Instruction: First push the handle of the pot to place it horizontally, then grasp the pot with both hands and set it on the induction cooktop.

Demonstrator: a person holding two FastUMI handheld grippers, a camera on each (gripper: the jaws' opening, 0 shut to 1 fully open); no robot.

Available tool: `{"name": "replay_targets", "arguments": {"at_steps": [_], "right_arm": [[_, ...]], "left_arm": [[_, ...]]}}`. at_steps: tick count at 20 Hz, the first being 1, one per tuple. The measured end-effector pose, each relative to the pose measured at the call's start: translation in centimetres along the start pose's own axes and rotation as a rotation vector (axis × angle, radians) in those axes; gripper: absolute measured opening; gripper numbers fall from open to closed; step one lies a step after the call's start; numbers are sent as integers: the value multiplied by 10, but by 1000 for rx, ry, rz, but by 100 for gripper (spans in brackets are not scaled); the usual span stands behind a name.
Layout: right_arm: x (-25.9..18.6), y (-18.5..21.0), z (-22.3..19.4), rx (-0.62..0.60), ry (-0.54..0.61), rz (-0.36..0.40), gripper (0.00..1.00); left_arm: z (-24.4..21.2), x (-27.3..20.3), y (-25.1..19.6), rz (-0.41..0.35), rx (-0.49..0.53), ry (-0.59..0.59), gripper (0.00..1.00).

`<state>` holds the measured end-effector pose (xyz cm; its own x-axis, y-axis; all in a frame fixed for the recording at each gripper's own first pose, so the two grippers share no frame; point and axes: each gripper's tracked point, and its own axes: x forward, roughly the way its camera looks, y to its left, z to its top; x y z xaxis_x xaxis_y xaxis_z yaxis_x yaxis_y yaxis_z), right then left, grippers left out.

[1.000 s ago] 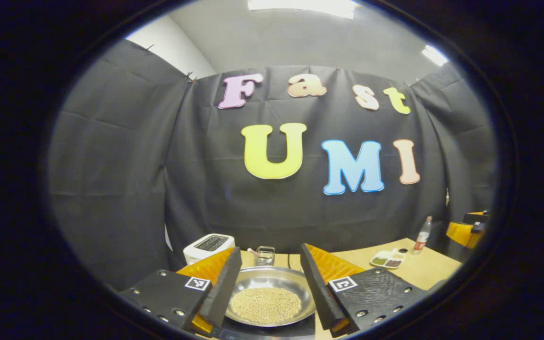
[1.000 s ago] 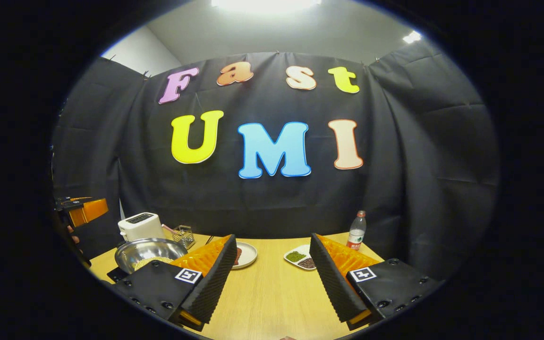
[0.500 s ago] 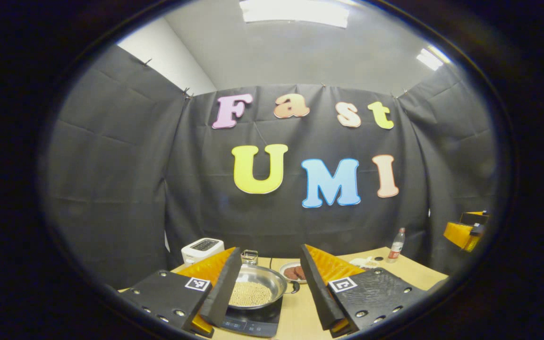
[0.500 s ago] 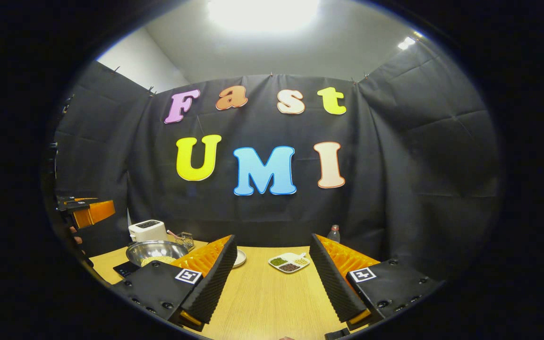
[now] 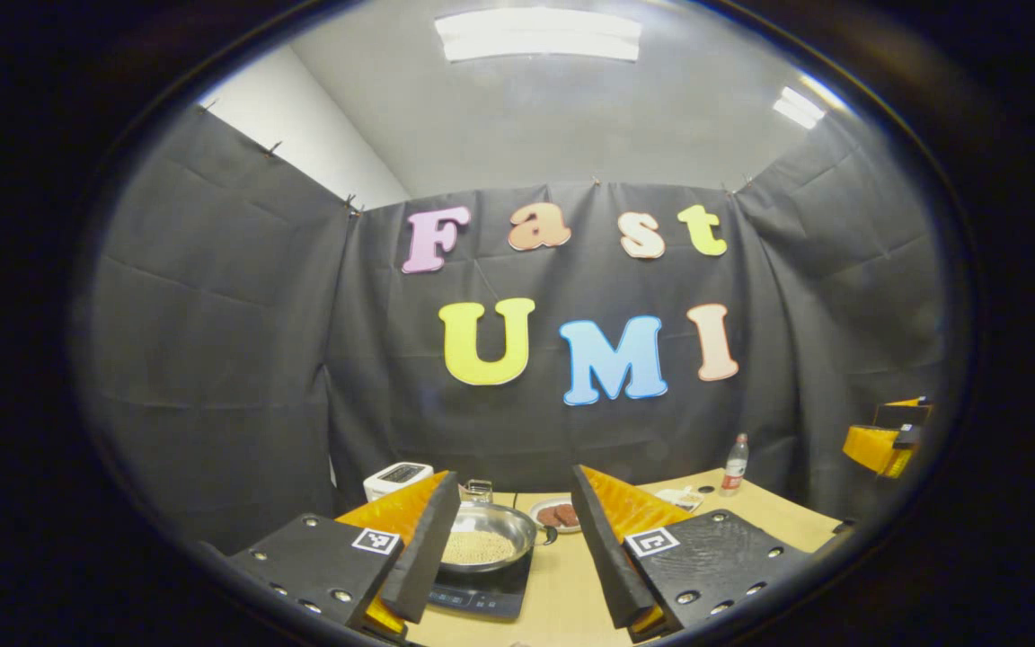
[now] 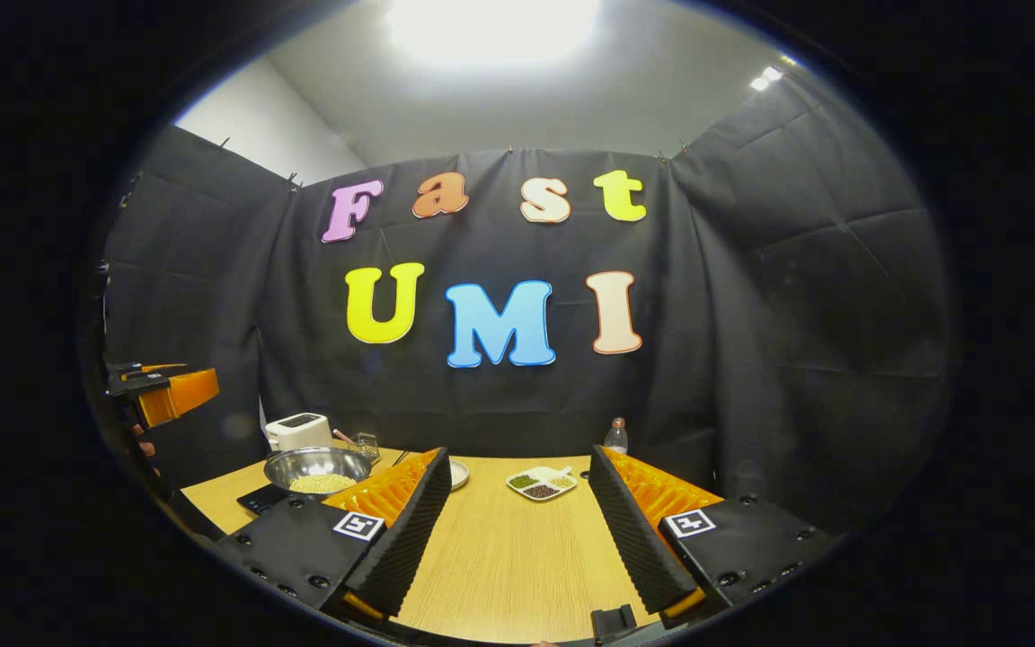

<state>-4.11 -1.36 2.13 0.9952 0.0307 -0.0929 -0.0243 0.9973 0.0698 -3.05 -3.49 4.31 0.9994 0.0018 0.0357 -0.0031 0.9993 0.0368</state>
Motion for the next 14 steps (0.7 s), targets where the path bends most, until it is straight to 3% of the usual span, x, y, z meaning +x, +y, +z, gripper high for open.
{"name": "replay_targets", "arguments": {"at_steps": [5,14], "right_arm": [[-13,-2,5,-13,-22,-29,98],[-33,-8,15,8,-70,-107,98]], "left_arm": [[2,-17,8,-12,17,9,76],[-6,-33,28,-27,-24,9,72]]}}
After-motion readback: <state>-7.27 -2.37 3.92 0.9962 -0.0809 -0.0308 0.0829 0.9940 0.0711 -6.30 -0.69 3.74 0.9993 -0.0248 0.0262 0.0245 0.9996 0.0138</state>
